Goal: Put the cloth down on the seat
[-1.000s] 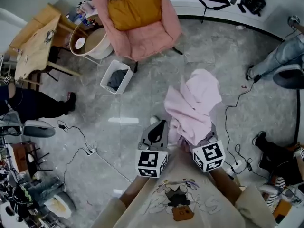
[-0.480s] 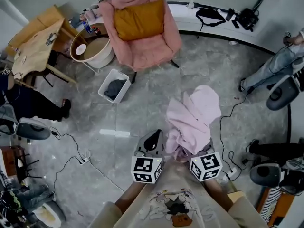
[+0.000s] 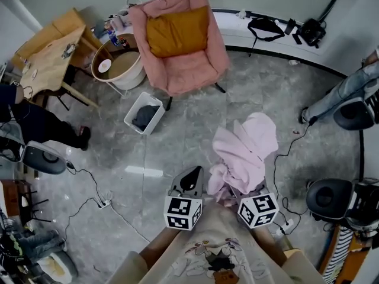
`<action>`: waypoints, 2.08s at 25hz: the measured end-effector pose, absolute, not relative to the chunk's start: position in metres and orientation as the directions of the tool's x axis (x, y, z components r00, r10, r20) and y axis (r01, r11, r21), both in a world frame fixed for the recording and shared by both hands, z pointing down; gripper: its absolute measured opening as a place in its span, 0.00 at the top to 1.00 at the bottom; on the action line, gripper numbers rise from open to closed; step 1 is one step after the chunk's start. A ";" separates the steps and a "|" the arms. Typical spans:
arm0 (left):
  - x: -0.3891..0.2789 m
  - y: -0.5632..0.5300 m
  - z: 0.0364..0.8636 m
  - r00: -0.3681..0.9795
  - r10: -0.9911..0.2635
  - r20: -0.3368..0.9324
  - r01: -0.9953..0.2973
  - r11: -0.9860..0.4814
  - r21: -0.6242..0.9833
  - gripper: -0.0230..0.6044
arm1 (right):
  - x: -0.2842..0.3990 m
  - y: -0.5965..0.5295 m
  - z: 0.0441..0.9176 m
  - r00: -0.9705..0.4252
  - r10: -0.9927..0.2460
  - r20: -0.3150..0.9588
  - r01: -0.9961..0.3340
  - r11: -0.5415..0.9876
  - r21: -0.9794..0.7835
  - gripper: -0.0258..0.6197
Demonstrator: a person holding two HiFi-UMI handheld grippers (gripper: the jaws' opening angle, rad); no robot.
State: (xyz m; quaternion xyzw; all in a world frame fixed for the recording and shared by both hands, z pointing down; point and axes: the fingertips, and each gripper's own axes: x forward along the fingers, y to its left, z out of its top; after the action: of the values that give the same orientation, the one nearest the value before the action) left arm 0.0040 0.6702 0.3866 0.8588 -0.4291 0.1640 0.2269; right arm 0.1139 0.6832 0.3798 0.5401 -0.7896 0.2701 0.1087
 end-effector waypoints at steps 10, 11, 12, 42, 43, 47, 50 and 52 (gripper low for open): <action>0.085 0.626 0.373 0.514 -0.718 0.470 -0.854 -0.481 0.199 0.96 | 0.187 0.641 0.378 -0.494 -0.757 0.428 -0.863 0.364 -0.352 0.48; 0.089 0.625 0.375 0.507 -0.719 0.476 -0.858 -0.474 0.198 0.96 | 0.191 0.638 0.382 -0.497 -0.752 0.433 -0.860 0.363 -0.358 0.48; 0.092 0.626 0.379 0.502 -0.718 0.483 -0.861 -0.469 0.197 0.96 | 0.195 0.638 0.387 -0.499 -0.748 0.437 -0.859 0.359 -0.366 0.48; 0.068 0.373 0.406 0.554 -0.656 0.512 -0.833 -0.434 0.343 0.96 | 0.165 0.397 0.407 -0.466 -0.705 0.535 -0.879 0.298 -0.372 0.48; 0.063 0.361 0.404 0.553 -0.661 0.506 -0.833 -0.432 0.346 0.96 | 0.161 0.386 0.404 -0.464 -0.707 0.534 -0.880 0.298 -0.370 0.48; 0.034 0.320 0.397 0.543 -0.681 0.491 -0.839 -0.417 0.349 0.96 | 0.137 0.343 0.397 -0.465 -0.711 0.527 -0.880 0.309 -0.360 0.48; 0.010 0.298 0.396 0.531 -0.691 0.490 -0.846 -0.403 0.349 0.96 | 0.117 0.316 0.397 -0.473 -0.710 0.522 -0.876 0.316 -0.364 0.48; -0.006 0.288 0.397 0.520 -0.701 0.488 -0.852 -0.387 0.351 0.96 | 0.103 0.303 0.399 -0.482 -0.701 0.526 -0.872 0.323 -0.369 0.48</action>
State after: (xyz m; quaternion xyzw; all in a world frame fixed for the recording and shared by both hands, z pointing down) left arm -0.0061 0.2876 0.3970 0.8225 -0.4722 0.1311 0.2885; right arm 0.1029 0.3031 0.3989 0.4905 -0.8017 0.3132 0.1362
